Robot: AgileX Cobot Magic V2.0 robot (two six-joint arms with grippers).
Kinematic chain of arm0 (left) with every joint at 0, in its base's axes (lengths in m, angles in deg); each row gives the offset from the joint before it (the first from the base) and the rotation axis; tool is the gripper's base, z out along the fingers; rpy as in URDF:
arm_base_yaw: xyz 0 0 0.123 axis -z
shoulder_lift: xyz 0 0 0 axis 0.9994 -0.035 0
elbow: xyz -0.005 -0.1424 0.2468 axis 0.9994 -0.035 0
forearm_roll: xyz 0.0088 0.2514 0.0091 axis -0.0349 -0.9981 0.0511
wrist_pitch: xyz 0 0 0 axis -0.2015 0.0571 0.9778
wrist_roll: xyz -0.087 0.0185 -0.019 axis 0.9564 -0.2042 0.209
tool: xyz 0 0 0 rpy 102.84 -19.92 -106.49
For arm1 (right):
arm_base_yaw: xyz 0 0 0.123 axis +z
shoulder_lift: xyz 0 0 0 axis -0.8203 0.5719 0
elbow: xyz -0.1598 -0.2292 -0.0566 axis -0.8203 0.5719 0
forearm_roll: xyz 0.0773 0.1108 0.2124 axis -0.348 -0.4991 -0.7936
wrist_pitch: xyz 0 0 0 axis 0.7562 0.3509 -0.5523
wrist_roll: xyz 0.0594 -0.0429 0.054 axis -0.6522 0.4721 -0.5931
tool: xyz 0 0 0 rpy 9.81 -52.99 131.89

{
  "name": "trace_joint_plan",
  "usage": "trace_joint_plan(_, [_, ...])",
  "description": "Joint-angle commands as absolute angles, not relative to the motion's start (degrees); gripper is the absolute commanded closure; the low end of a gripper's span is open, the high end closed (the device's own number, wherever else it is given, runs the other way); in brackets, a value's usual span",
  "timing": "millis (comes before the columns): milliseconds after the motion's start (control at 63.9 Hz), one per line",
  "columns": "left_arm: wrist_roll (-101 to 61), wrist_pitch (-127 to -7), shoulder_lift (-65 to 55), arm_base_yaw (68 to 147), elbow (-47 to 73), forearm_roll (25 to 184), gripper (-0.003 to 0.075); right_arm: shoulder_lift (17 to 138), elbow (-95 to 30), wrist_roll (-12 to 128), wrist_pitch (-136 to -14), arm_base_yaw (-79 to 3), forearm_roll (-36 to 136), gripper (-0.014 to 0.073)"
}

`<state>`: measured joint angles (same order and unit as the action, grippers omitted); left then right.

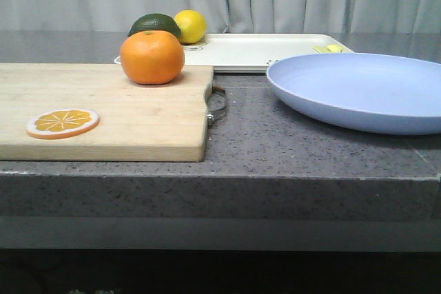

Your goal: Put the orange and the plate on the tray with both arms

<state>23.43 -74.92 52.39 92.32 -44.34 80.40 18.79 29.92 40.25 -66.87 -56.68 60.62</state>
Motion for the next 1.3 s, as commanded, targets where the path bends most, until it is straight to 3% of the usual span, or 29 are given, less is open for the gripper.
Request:
trace_joint_plan(0, [23.5,-80.2,53.6,92.2,-44.7,80.8,0.0738,17.4,29.6,40.6,-61.8,-57.0,61.2,0.0662])
trace_joint_plan(391, [23.5,-82.4,53.4,92.2,-39.9,80.8,0.0738,17.5,23.3,40.6,-66.2,-57.0,60.6,0.0662])
trace_joint_plan(594, [23.5,-70.8,50.7,92.2,-26.6,80.8,0.0738,21.4,11.1,40.6,-75.2,-57.0,60.6,0.0662])
trace_joint_plan(907, [23.5,-53.3,36.0,92.2,-5.1,80.8,0.0738,36.6,-8.8,40.6,-93.8,-57.0,60.6,0.0662])
trace_joint_plan(1282, [23.5,-53.1,28.7,92.2,-3.9,81.5,0.0738,45.2,-11.2,40.6,-98.4,-57.0,60.6,0.0662])
